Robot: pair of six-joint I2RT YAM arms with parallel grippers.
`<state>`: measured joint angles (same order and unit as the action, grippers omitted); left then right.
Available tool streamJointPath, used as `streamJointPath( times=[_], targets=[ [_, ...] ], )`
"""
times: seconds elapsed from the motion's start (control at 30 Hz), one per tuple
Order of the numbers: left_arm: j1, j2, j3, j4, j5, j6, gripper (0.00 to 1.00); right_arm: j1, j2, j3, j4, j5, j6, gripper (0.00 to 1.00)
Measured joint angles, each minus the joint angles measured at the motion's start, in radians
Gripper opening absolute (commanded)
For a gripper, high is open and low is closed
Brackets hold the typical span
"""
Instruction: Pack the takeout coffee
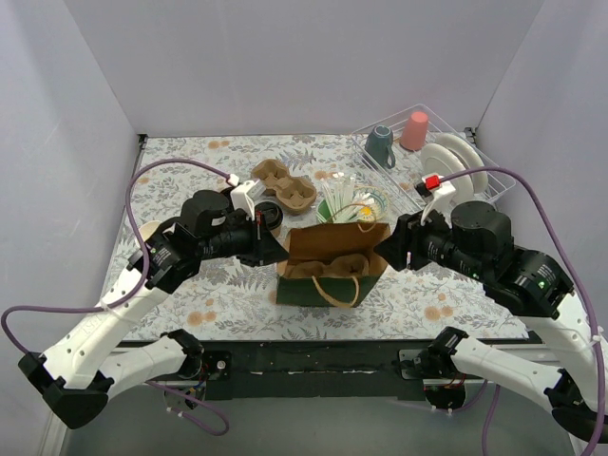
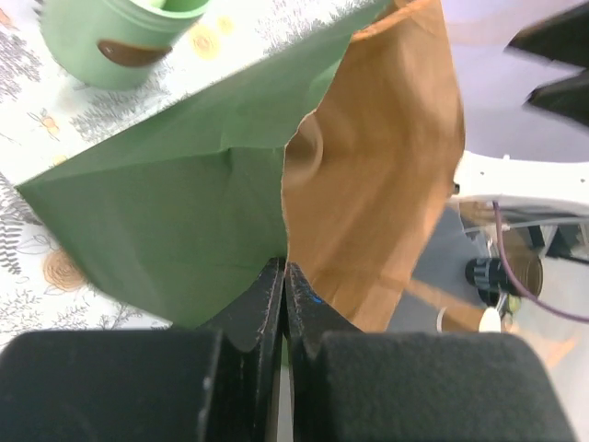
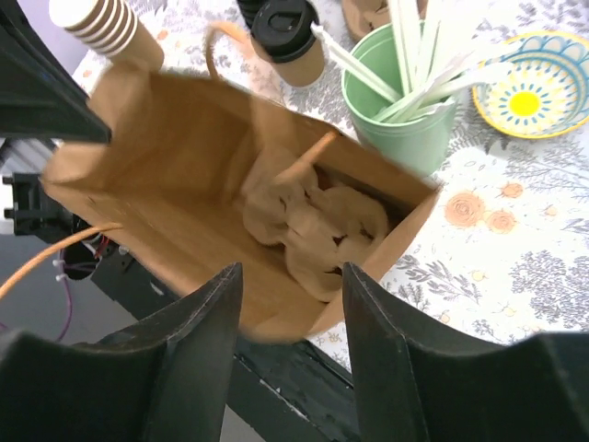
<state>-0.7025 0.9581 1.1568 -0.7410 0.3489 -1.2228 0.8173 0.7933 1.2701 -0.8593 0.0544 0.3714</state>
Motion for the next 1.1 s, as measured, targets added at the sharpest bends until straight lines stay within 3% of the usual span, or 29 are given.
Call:
streamJointPath(
  times=[0.27,1.1],
  targets=[
    [0.0,-0.061,-0.101,0.047,0.068,0.04,0.0,0.0,-0.028,0.056,-0.029,0.09,0.032,0.61],
    [0.0,-0.129,-0.132,0.148,0.087,0.25,0.0,0.0,-0.022,0.022,-0.137,0.153,0.142,0.59]
  ],
)
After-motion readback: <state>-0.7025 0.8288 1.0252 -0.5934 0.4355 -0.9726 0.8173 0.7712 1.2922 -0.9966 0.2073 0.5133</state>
